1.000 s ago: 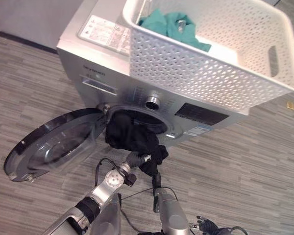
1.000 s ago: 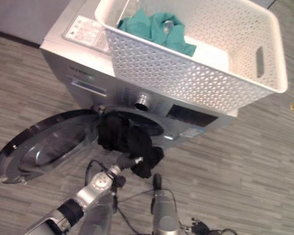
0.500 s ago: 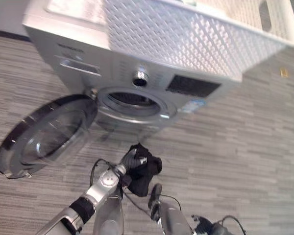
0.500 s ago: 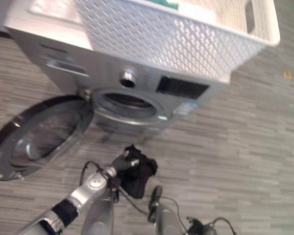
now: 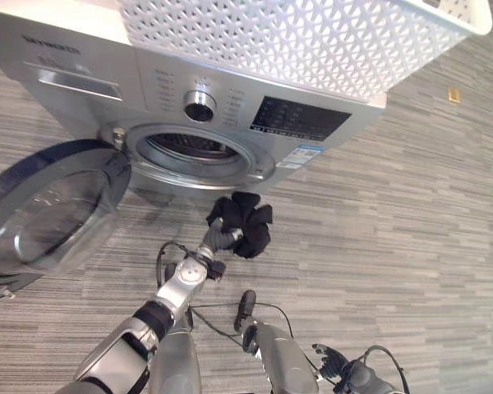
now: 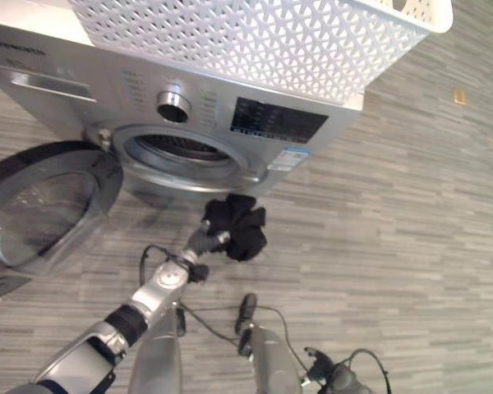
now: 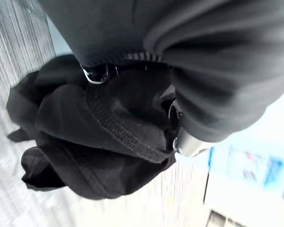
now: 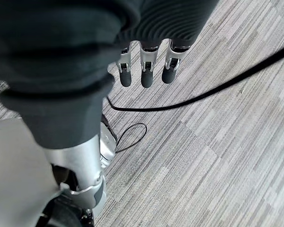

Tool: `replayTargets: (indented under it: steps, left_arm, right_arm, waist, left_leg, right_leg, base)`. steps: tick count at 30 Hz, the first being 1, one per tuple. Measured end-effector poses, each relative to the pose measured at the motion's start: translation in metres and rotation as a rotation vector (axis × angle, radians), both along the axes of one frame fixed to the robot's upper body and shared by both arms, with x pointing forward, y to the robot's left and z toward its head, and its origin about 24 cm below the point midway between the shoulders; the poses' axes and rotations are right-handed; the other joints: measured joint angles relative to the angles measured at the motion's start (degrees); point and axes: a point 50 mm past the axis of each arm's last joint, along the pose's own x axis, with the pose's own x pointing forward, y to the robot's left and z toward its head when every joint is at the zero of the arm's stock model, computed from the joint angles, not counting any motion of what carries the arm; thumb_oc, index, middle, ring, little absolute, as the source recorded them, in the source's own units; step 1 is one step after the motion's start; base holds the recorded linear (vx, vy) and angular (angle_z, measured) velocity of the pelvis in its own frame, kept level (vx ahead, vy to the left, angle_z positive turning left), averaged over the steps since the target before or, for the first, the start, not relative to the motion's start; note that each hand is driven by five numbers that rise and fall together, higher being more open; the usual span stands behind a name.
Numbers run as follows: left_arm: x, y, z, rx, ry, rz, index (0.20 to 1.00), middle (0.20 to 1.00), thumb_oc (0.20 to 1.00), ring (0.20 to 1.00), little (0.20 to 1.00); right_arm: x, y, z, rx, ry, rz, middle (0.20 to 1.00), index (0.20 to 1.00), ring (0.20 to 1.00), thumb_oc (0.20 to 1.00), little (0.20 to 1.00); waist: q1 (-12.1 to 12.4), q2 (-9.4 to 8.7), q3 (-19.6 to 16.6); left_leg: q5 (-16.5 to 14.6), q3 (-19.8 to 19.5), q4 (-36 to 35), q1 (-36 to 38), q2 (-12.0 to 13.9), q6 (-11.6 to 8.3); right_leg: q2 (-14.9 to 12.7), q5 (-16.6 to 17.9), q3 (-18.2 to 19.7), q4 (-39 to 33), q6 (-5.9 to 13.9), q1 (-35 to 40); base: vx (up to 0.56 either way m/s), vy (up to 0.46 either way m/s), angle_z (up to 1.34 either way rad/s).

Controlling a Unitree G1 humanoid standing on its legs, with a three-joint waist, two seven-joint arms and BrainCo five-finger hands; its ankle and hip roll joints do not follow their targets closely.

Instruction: Grab the laundry basket,head to the washer,open it,put in the laundry and shut it.

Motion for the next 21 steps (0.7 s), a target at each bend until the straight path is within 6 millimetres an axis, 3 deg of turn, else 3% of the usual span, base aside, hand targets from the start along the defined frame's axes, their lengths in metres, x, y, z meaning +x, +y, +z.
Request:
replayTargets:
  steps: [3,7,10,14,17,21]
  left_arm:
    - [0.023,0.021,0.035,0.012,-0.109,0.122,0.200,0.200,0.200,0.200,0.200]
    - [0.034,0.041,0.061,0.013,-0.193,0.225,0.200,0.200,0.200,0.200,0.200]
    - [0.050,0.073,0.107,0.046,-0.306,0.362,0.200,0.200,0.200,0.200,0.200]
    - [0.055,0.110,0.151,0.088,-0.401,0.492,0.200,0.200,0.200,0.200,0.200]
    - [0.058,0.117,0.175,0.099,-0.456,0.543,0.200,0.200,0.200,0.200,0.200]
    - [0.063,0.105,0.203,0.035,-0.516,0.528,0.200,0.200,0.200,0.200,0.200]
  right_arm:
    - [0.013,0.006,0.007,0.012,-0.058,0.041,1.000,1.000,1.000,1.000,1.000]
    - [0.019,0.009,0.012,0.022,-0.084,0.077,1.000,1.000,1.000,1.000,1.000]
    - [0.028,0.011,0.019,0.040,-0.128,0.092,1.000,1.000,1.000,1.000,1.000]
    - [0.035,0.009,0.025,0.043,-0.167,0.117,1.000,1.000,1.000,1.000,1.000]
    - [0.044,0.007,0.032,0.050,-0.203,0.123,1.000,1.000,1.000,1.000,1.000]
    - [0.056,0.005,0.044,0.057,-0.262,0.137,1.000,1.000,1.000,1.000,1.000]
  waist:
    - [-0.9,-1.50,2.1]
    - [-1.1,-1.74,2.5]
    - [-1.7,-1.82,2.5]
    - [-3.2,-1.80,2.5]
    - [-3.9,-1.80,2.5]
    - [-4.7,-1.83,2.5]
  left_leg:
    - [0.1,-0.1,0.8,-1.6,0.8,-0.09]
    - [0.2,-0.1,1.2,-3.0,1.6,-0.25]
    - [0.5,-0.8,2.5,-7.0,2.3,-0.59]
    - [1.5,-1.4,2.6,-9.8,2.5,-0.65]
    - [2.1,-1.6,2.5,-11.4,2.5,-0.63]
    - [2.8,-1.9,2.6,-14.5,2.4,-0.65]
  right_leg:
    - [0.5,-0.4,0.1,1.8,-0.27,-2.0]
    - [0.9,-0.4,0.3,2.6,-0.31,-3.9]
    - [1.2,-1.1,0.1,5.4,-0.91,-8.3]
    - [1.3,-1.7,-0.1,7.7,-1.28,-11.7]
    - [1.1,-2.0,-0.1,9.1,-1.46,-14.0]
    - [0.8,-2.8,-0.2,11.6,-1.63,-17.9]
  base:
    - [-0.03,-0.048,-0.06]
    - [-0.04,-0.066,-0.05]
    - [-0.02,-0.026,0.00]
    - [-0.01,-0.014,0.02]
    - [0.00,-0.006,0.01]
    - [-0.01,-0.035,0.05]
